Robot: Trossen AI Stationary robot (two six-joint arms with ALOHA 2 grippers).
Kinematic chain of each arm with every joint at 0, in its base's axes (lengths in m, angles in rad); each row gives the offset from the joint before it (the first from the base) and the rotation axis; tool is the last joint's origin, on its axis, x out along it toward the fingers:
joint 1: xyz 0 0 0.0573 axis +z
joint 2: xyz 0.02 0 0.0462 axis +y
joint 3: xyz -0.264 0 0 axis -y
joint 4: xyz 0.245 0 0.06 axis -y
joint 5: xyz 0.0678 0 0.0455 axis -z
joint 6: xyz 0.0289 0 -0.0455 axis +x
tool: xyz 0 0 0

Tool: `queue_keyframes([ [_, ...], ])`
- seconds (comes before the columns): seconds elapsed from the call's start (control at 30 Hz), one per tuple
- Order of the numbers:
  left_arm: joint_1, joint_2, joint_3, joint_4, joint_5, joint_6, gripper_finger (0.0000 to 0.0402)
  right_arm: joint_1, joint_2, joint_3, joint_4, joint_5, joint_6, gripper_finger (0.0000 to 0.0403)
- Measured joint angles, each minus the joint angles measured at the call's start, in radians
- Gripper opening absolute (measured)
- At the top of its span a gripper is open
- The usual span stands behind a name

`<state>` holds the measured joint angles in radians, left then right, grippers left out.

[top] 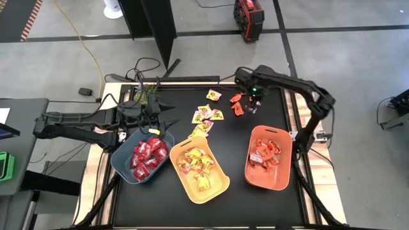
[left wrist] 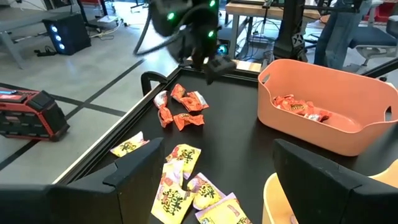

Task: Sort candy
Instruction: Put the orange chocolate into the orange bin

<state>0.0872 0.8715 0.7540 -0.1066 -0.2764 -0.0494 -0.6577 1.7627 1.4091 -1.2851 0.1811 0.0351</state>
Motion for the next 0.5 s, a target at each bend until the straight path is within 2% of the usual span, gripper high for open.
queue_keyframes([
  [0.2, 0.000, 0.000, 0.000, -0.005, 0.000, 0.007, 0.0293, 0.012, 0.140, 0.062, 0.026, -0.033, -0.033, 0.0277],
  [0.5, 0.000, 0.000, 0.000, -0.016, 0.000, 0.011, 0.0293, 0.013, 0.301, 0.125, -0.020, -0.038, 0.015, 0.0277],
])
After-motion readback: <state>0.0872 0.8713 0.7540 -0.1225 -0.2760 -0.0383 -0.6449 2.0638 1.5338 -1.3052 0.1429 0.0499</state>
